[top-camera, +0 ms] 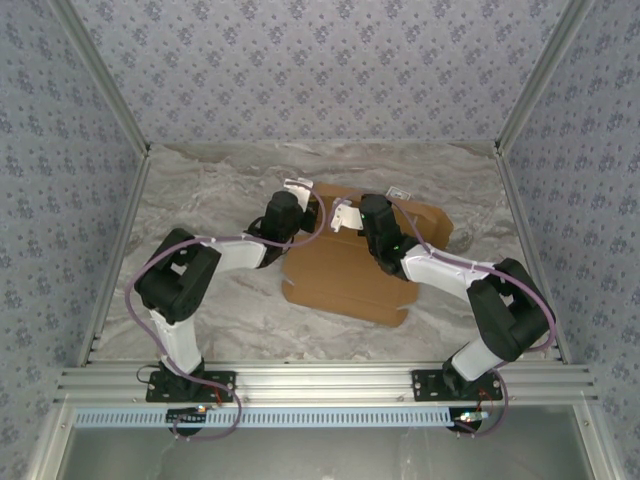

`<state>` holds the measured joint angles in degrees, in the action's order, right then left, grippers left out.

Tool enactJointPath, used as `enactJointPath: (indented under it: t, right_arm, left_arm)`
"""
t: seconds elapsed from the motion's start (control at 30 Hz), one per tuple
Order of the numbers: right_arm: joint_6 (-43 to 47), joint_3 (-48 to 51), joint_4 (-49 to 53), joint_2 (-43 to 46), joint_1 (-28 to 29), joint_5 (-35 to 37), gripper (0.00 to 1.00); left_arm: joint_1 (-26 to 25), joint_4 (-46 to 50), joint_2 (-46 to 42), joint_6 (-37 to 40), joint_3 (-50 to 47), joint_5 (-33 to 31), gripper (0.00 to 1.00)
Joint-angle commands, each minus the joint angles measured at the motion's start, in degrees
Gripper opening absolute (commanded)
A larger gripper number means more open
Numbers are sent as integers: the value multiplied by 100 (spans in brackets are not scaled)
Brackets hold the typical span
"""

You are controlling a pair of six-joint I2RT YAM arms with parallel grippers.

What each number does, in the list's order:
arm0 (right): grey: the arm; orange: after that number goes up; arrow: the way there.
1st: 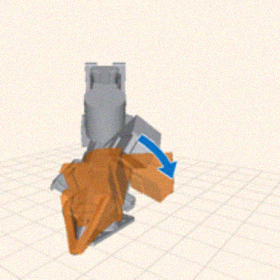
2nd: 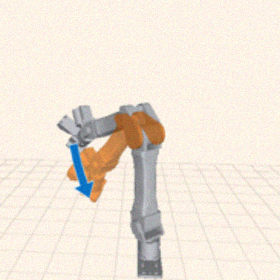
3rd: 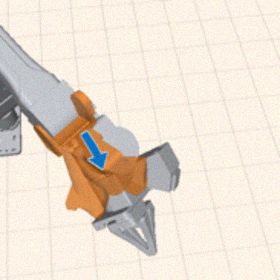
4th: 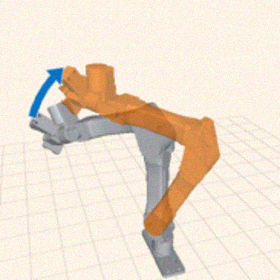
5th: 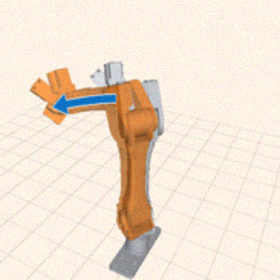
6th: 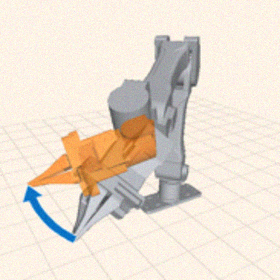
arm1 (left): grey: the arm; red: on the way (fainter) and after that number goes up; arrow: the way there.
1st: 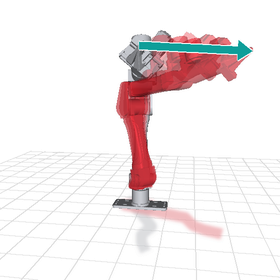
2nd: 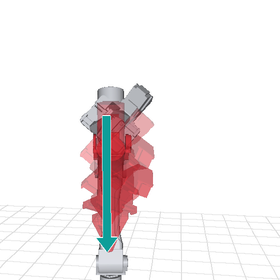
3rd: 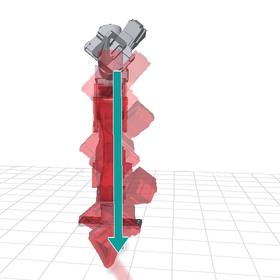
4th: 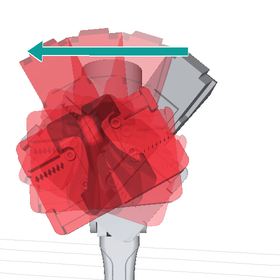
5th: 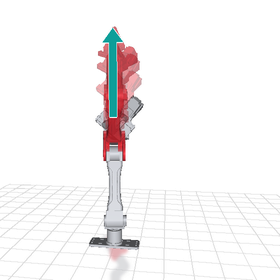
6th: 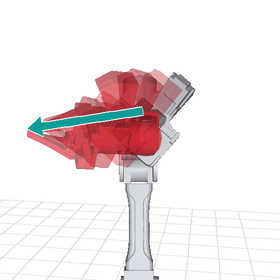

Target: Fold the paper box

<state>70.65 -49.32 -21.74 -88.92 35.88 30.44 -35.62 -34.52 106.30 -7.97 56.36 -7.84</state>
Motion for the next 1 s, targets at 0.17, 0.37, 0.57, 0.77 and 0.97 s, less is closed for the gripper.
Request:
enactJointPath:
  t: [0.17, 0.37, 0.57, 0.77, 0.97]
  right_arm:
    - [-352, -43, 617, 4, 16, -91, 17]
    - [-843, -156, 919, 359, 132, -147, 32]
    - [-1597, -196, 1482, 732, 387, -82, 52]
    - [-2850, -230, 2106, 1161, 679, -229, 63]
    - [-4441, -201, 2864, 1934, 714, -622, 74]
  left_arm:
    - [-22, -371, -169, 5, -87, -363, 6]
    - [-10, -371, -358, 32, -289, -585, 0]
    - [1, -315, -609, -35, -572, -1057, 0]
    - [104, -74, -881, -196, -831, -1465, 0]
    - [302, -6, -1112, -425, -1097, -1453, 0]
